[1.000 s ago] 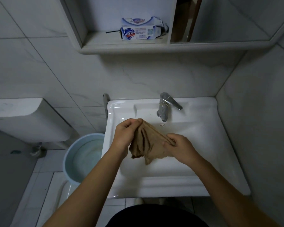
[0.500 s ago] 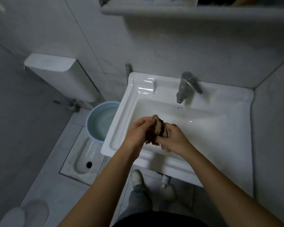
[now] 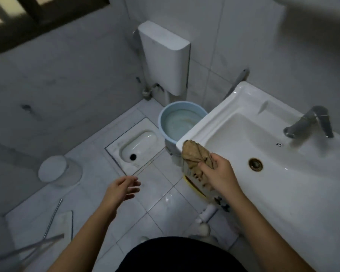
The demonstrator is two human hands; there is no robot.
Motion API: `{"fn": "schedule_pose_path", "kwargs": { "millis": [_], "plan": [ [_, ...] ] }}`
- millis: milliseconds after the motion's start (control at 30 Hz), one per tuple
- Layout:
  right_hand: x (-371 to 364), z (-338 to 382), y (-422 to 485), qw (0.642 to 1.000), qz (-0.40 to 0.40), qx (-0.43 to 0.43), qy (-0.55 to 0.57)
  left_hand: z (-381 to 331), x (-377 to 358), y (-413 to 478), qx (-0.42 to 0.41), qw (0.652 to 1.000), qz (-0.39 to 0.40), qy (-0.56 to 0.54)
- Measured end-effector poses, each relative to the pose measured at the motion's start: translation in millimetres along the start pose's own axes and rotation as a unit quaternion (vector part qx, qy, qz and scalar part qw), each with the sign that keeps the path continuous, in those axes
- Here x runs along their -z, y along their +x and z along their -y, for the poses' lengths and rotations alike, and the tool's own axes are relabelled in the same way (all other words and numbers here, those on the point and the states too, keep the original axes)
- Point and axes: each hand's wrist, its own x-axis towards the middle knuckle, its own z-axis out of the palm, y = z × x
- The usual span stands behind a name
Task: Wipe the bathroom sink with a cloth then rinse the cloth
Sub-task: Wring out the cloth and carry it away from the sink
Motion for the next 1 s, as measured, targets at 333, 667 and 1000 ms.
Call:
{"fn": "schedule_pose_path", "kwargs": {
  "millis": [333,667,1000],
  "plan": [
    [-165,-31,-41,0.986,0.095,-0.042,-0.127,208,192,-66,0.182,0.956,-0.192,-0.129],
    [-262,4,-15,0.951,0.207,-0.001,-0.228,176,250,-26,0.145,0.955,-0.201,-0.166],
    [-413,70,89,0.898,0.333,0.032,-0.285,157,315,11,0.177,0.912,-0.301,-0.215]
  ]
}}
